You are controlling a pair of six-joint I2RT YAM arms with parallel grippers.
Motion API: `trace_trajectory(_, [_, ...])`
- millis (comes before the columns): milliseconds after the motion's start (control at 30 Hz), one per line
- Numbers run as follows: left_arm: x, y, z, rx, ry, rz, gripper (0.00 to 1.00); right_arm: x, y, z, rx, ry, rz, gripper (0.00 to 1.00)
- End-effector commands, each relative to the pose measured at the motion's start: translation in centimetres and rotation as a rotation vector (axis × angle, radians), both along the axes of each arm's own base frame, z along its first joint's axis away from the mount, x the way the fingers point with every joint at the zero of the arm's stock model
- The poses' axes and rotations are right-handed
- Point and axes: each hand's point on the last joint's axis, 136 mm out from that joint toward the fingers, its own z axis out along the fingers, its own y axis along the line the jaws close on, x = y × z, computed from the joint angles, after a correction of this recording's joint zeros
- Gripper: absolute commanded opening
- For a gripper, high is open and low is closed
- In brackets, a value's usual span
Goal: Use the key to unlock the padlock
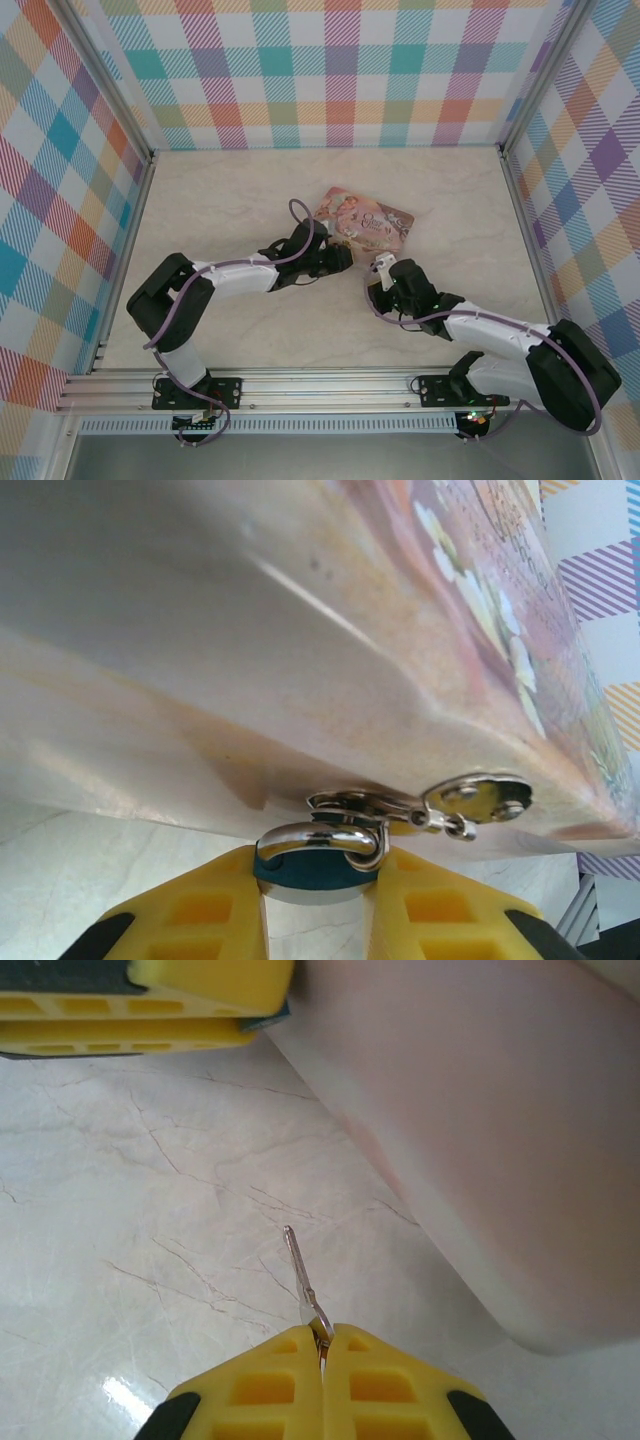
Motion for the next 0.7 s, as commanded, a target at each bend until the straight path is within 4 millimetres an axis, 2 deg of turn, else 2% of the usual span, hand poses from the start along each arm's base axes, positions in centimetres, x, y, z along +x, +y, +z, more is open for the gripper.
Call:
trace_trajectory(0, [-0.1,-1.7,4.1,-0.093,-0.028,-0.013,0.24,1.6,1.6,2.4,0.018,-0.105,0.027,0.0])
trace_trajectory(233, [-0.5,-2.0,4.1,-0.104,0.007,-0.008,0.23,2.3,2.2,2.7,-0.013,-0.15,0.045,0.0])
trace_trajectory(667, [-0.8,-2.4,4.3,-0.117,0.036,-0.008,0.22,3.2,2.2,2.8,-0.032,-0.195,0.031,0.0])
